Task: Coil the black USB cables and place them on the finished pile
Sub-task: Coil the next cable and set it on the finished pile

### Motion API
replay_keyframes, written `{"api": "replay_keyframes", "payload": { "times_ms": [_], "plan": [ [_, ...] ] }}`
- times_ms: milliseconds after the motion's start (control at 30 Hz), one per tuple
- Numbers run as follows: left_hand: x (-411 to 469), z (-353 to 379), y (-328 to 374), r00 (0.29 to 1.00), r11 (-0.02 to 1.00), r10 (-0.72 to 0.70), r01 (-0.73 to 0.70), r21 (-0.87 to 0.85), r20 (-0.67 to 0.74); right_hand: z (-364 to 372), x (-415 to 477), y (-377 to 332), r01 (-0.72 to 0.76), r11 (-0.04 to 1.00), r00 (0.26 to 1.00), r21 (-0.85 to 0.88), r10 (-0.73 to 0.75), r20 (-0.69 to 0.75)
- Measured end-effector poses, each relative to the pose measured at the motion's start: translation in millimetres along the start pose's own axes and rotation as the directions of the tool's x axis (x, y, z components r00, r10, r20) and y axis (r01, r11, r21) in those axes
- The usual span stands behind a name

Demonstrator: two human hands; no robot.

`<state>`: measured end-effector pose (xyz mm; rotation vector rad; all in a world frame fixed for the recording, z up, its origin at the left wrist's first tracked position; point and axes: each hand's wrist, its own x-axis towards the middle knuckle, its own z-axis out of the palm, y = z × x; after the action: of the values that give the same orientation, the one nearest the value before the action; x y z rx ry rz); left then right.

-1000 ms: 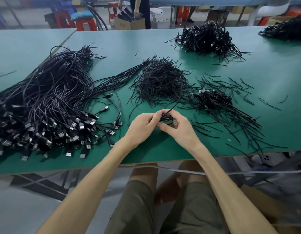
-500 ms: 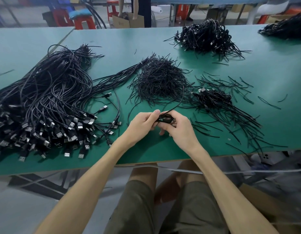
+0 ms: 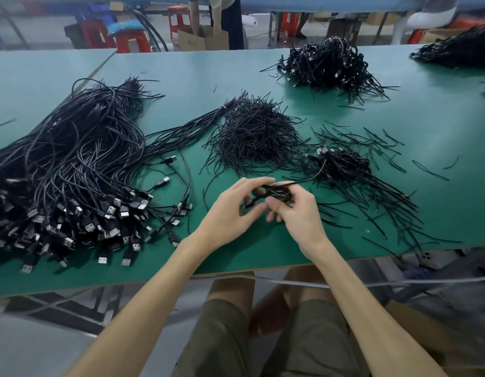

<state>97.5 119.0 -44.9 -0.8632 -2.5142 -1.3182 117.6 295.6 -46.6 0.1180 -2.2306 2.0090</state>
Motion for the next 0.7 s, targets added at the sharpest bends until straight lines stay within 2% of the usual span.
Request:
{"api": "replay_keyframes", "payload": {
  "times_ms": [133,267,367,467,700],
  "plan": [
    [-2.4,3.6,-0.1,0.999,0.958,0.051,-0.051,0.282,0.009,0.3,3.2,-0.3,-0.031,0.999,1.000,0.008,0.031,-0.004],
    [-0.5,5.5,5.8,0.990,0.881,0.143,-0.119,0.458,-0.019,-3.1,5.3,-0.5,-0.038,0.999,0.999,-0.020,0.038,-0.006],
    [-3.0,5.0,4.3,0.995,0.863,0.093,-0.065,0.501,-0.031,-1.9,5.2,0.4,-0.045,0.998,0.999,-0.032,0.045,0.004],
    [-5.2,10.2,1.6,0.999,0.817,0.030,-0.036,0.576,0.019,-1.3,4.8,2.6,-0.044,0.998,0.999,-0.053,0.045,0.017],
    [0.2,7.8,4.4,1.000,0.825,0.005,-0.012,0.565,0.013,1.0,8.8,0.3,-0.039,0.997,0.999,-0.068,0.041,0.024]
  ]
}}
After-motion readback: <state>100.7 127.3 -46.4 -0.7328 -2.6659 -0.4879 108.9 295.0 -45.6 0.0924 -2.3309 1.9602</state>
